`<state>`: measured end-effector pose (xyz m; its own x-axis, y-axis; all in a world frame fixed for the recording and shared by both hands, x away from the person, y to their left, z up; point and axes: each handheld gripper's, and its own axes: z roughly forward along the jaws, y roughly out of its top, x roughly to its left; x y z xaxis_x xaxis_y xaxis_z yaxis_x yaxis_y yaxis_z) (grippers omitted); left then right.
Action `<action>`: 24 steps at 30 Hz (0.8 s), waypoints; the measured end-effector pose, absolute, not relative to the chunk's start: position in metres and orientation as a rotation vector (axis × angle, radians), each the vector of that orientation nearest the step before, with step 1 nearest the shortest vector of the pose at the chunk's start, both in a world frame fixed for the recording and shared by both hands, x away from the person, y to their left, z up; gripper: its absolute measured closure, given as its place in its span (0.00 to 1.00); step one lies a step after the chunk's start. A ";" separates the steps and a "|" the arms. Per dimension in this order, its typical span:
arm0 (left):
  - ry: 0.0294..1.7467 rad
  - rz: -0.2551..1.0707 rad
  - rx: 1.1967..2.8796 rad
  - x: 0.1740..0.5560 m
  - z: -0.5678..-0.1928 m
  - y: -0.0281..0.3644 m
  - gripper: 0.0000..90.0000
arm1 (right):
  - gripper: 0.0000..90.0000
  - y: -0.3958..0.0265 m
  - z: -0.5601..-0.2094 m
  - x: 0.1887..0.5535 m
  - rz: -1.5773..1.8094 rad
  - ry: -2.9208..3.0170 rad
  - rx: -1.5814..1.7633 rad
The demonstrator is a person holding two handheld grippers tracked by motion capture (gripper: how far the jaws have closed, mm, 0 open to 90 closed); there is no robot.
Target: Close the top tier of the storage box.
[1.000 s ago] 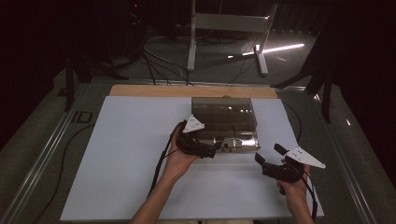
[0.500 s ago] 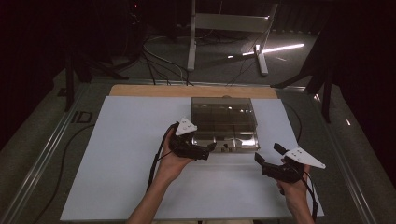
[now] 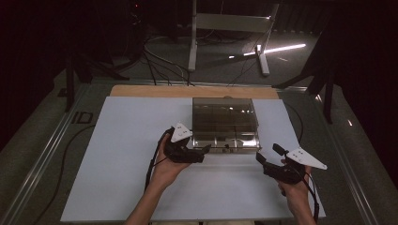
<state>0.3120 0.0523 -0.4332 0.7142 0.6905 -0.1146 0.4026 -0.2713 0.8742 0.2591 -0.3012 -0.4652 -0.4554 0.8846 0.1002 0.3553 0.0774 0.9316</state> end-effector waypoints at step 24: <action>0.820 0.310 1.901 0.301 -0.441 0.068 0.63 | 0.74 -0.301 -0.467 0.257 1.401 1.909 1.172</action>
